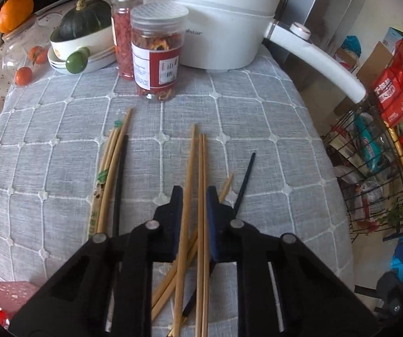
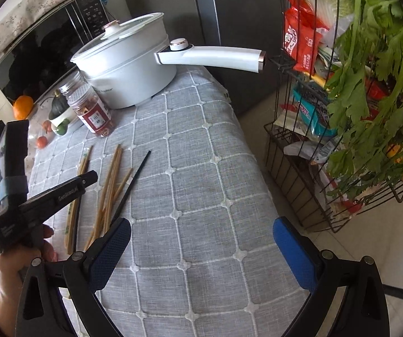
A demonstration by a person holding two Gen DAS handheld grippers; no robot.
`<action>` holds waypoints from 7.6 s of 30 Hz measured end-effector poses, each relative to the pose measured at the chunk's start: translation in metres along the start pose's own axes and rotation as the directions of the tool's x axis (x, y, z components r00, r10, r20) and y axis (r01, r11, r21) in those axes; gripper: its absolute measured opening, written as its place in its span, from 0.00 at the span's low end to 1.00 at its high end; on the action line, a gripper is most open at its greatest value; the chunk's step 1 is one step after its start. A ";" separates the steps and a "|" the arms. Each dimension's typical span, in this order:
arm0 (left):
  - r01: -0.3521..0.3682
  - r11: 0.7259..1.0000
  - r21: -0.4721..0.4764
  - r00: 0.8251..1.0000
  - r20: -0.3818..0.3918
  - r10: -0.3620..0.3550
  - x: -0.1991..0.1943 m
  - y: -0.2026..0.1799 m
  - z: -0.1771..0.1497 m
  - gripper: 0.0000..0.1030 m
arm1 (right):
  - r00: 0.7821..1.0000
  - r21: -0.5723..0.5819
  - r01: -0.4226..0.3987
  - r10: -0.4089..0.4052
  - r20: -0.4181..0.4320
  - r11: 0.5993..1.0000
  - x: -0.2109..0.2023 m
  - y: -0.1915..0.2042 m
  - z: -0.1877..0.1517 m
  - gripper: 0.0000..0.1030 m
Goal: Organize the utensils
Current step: 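Grasp a wooden chopstick with the left tool and lift it, then lower the wooden chopstick into the basket with the left tool while the right tool grasps two wooden chopsticks, then lower the two wooden chopsticks into the basket with the right tool while the left tool releases its chopstick, then move the right tool from the basket to the black chopstick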
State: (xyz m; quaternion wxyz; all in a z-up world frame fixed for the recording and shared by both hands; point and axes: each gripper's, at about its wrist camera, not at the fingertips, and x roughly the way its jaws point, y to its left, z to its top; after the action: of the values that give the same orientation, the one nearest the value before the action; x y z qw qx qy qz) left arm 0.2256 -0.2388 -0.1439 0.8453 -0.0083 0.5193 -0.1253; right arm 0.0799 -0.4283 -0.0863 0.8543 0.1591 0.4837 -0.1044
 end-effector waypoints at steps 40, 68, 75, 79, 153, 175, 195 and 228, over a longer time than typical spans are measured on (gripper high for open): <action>0.054 0.982 0.180 0.991 0.115 -0.075 -0.094 0.001 -0.031 0.07 | 0.999 -0.034 -0.039 0.039 -0.020 0.999 0.016 0.034 0.007 0.99; 0.184 0.969 0.162 0.943 0.250 -0.221 -0.219 0.115 -0.095 0.07 | 0.975 -0.148 -0.155 0.127 -0.184 0.977 0.161 0.151 0.049 0.20; 0.195 0.969 0.150 0.936 0.265 -0.229 -0.226 0.126 -0.097 0.07 | 0.987 -0.184 -0.094 0.068 -0.145 0.978 0.164 0.161 0.046 0.09; 0.211 0.967 0.142 0.917 0.313 -0.246 -0.242 0.130 -0.098 0.07 | 0.992 -0.143 -0.111 0.101 -0.075 0.983 0.129 0.152 0.045 0.09; 0.031 0.997 0.068 0.932 0.359 -0.053 -0.199 0.180 -0.078 0.09 | 0.779 -0.272 -0.393 0.475 0.409 0.878 -0.092 0.185 -0.016 0.09; -0.059 0.992 -0.108 0.964 0.253 0.085 -0.198 0.229 -0.088 0.79 | 0.692 -0.241 -0.360 0.431 0.580 0.901 -0.066 0.266 -0.051 0.09; -0.086 0.991 -0.107 0.963 0.244 0.110 -0.199 0.232 -0.091 0.84 | 0.671 -0.238 -0.301 0.382 0.635 0.924 -0.065 0.274 -0.072 0.41; -0.089 0.996 -0.003 0.916 0.394 0.083 -0.233 0.160 -0.104 1.00 | 0.980 -0.143 -0.052 0.078 0.183 0.988 -0.039 0.124 -0.012 1.00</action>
State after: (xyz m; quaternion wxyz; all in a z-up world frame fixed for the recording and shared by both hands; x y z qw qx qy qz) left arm 0.0667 -0.0202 -0.0107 0.9371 -0.0041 0.3380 -0.0877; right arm 0.0914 -0.3080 -0.0374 0.9081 0.1053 0.4012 -0.0574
